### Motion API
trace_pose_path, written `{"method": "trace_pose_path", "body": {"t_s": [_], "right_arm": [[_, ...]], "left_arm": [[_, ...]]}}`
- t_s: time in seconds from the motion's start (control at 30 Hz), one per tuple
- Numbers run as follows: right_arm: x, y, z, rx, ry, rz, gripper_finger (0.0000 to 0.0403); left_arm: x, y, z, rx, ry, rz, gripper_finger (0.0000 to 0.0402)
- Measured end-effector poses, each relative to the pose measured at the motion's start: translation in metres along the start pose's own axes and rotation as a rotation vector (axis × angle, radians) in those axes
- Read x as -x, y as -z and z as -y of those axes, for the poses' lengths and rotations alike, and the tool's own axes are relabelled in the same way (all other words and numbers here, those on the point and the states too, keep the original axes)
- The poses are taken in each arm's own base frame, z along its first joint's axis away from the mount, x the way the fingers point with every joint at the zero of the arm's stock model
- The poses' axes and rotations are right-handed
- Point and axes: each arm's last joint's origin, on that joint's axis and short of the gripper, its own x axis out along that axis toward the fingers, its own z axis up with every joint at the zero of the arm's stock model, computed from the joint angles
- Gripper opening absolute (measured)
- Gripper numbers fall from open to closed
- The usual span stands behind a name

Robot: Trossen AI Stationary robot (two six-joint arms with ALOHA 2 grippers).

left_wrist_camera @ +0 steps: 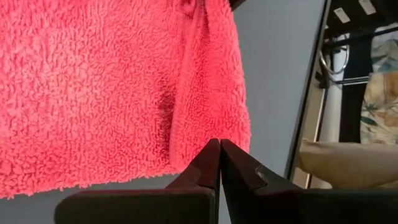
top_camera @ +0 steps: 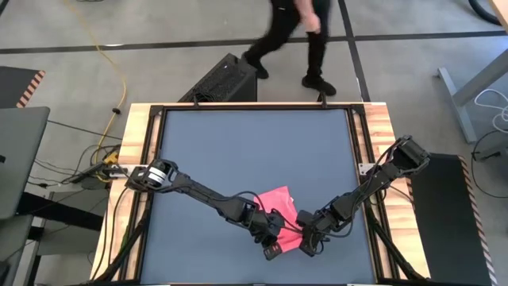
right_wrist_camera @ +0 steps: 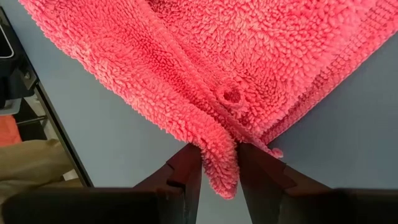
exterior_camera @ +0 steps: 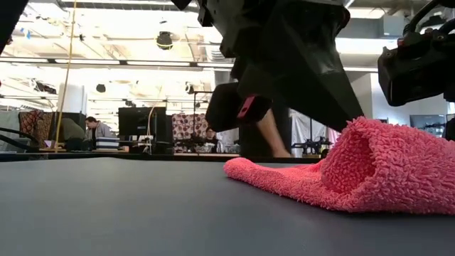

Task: Roll towel
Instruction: Roll the pink towel

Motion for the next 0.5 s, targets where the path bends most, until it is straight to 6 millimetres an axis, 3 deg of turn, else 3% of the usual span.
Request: {"method": "trace_pose_path", "body": {"t_s": [0.2,0.5], "right_arm": [[0.000,0.000,0.000,0.000,0.000,0.000,0.0132],[0.000,0.000,0.000,-0.001,0.002,-0.001,0.0132]], "left_arm": [[0.000,0.000,0.000,0.010,0.001,0.000,0.0000],[-0.035,0.012,-0.009,0.077,0.082,-0.065,0.0000]]}}
